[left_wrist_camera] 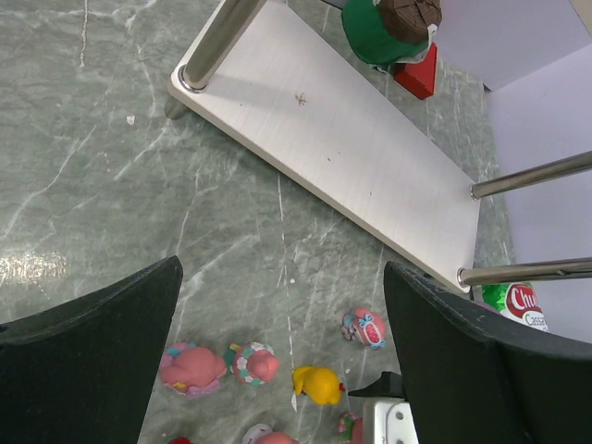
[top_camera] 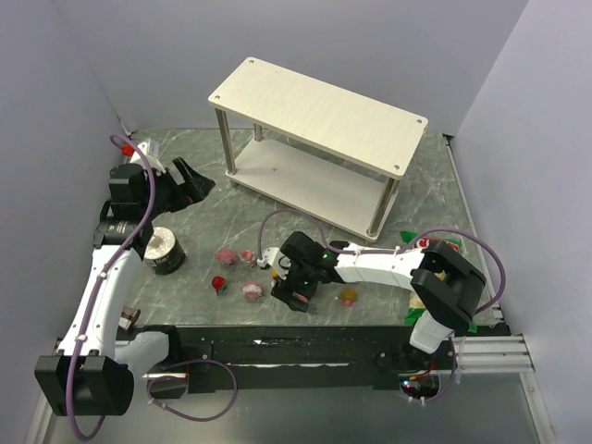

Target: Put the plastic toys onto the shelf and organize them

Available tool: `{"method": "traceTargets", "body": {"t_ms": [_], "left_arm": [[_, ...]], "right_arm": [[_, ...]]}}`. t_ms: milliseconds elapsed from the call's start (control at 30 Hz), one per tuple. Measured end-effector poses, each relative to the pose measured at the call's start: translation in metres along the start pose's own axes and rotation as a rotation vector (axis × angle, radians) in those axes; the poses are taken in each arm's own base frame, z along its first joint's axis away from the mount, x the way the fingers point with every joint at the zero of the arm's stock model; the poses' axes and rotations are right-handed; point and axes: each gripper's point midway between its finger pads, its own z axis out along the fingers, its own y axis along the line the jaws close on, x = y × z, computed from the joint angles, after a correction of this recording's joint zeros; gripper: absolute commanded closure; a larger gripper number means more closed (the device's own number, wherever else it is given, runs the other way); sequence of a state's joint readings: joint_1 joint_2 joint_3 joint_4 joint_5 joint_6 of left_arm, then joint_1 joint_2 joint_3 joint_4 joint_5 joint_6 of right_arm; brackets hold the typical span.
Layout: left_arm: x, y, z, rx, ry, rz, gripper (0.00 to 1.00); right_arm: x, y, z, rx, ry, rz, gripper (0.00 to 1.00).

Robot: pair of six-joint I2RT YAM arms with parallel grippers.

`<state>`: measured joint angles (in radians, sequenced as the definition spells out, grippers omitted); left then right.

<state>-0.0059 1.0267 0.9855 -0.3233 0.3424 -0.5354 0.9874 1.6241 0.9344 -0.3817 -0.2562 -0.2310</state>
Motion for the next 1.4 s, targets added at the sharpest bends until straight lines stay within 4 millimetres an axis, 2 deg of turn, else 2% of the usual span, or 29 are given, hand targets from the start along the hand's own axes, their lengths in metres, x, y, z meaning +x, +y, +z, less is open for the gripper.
{"method": "traceTargets", "body": {"t_ms": [233,433,633,667,700,767,1000,1200,1300,1400], "left_arm": [[0.001,0.001,0.001,-0.004,0.006,-0.002,0.04],[0.002,0.002,0.001,-0.005,0.007,-0.002,0.04],[0.001,0.002,0.001,-0.01,0.005,-0.002,0.04],[0.001,0.003,0.002,-0.011,0.004,-0.002,0.04],[0.001,0.003,0.002,-0.011,0.004,-0.003,0.04],[0.001,0.003,0.002,-0.012,0.004,-0.003,0.04],[0.001,0.003,0.002,-0.012,0.005,-0.003,0.04],[0.001,0.003,0.002,-0.012,0.004,-0.003,0.04],[0.001,0.003,0.002,-0.012,0.005,-0.003,0.04],[0.001,0.003,0.001,-0.011,0.005,-0.004,0.04]], "right_arm": [[0.007,-0.005,0.003,0.022,0.034,0.004,0.19],[0.008,-0.005,0.002,0.025,0.047,0.005,0.28],[0.004,-0.007,0.001,0.033,0.046,0.009,0.55],[0.005,-0.007,0.001,0.032,0.049,0.012,0.64],[0.006,-0.006,0.001,0.032,0.052,0.013,0.68],[0.008,-0.006,0.001,0.03,0.059,0.019,0.75],[0.01,-0.003,-0.002,0.029,0.068,0.053,0.9],[0.007,0.002,-0.021,0.038,0.056,0.097,0.92],[-0.007,0.003,-0.04,0.054,0.022,0.118,0.94],[-0.03,0.0,-0.064,0.09,-0.03,0.15,0.94]]}}
